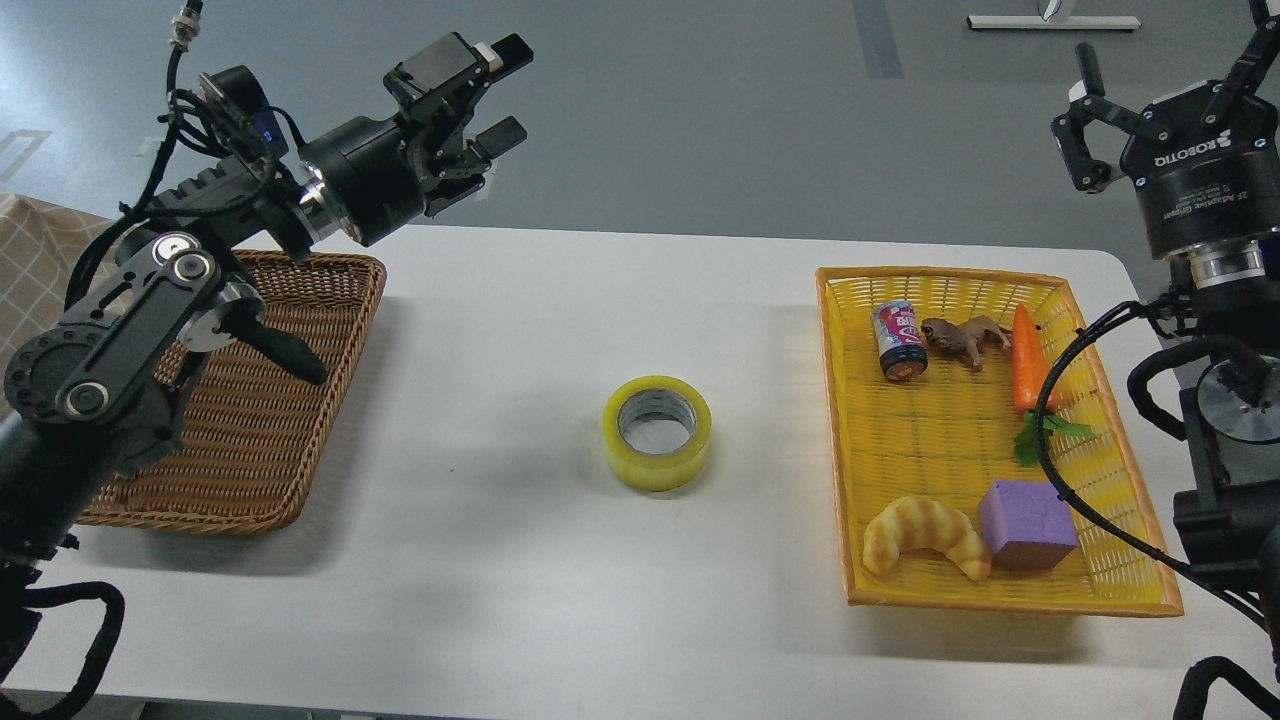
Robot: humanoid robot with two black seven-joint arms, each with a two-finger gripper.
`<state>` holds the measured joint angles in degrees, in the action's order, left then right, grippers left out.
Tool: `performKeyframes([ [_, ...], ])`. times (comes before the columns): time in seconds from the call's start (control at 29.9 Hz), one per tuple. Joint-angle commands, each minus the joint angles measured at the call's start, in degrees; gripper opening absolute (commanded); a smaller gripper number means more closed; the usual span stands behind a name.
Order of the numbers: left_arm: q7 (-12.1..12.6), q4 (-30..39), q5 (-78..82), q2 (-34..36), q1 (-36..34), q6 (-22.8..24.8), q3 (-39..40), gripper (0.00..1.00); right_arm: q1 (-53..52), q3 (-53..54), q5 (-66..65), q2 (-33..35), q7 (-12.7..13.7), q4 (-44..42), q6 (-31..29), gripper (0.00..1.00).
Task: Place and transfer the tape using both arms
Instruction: 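Reach the left gripper toward the tape roll on the table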
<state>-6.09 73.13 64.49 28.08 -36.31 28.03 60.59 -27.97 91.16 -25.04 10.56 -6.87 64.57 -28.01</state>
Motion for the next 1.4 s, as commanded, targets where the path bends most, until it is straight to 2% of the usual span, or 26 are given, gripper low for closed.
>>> performKeyframes([
  [0.0,1.9,2.7,3.0,3.9,-1.0,0.0,-4.5,0.98,0.4,0.8,0.0,0.8,-0.1,-0.1,0.0,1.0],
  [0.33,1.4,8.2,20.1,10.4,-5.0,0.0,-12.2,0.98,1.8,1.6,0.0,2.3,-0.6,-1.7,0.0,1.0],
  [0.57,1.8,11.5,25.7,11.1,-11.1,0.0,-26.9,0.98,2.6,2.7,0.0,2.3,-0.6,-2.4,0.0,1.0],
  [0.7,2.2,11.3,31.0,9.7,-13.6,0.0,-32.1,0.98,3.3,2.9,0.1,2.3,-0.7,-2.3,0.0,1.0],
  [0.8,4.9,11.3,32.2,7.4,-14.8,0.0,-34.5,0.98,3.5,3.3,0.1,2.1,-0.9,-2.3,0.0,1.0],
  [0.84,7.2,11.2,33.1,6.1,-15.6,0.0,-36.1,0.98,3.5,3.3,0.1,2.1,-1.0,-2.3,0.0,1.0],
  [0.94,10.9,10.6,34.8,4.3,-18.0,0.0,-40.4,0.98,3.5,3.3,0.1,1.9,-1.0,-2.3,0.0,1.0],
  [1.17,13.4,7.0,35.0,0.0,-19.8,0.0,-45.9,0.98,3.8,3.3,0.0,1.7,-1.0,-2.3,0.0,1.0],
  [1.37,13.7,3.3,34.9,-3.6,-19.7,0.0,-46.2,0.98,4.1,3.3,0.0,1.7,-1.0,-2.4,0.0,1.0],
])
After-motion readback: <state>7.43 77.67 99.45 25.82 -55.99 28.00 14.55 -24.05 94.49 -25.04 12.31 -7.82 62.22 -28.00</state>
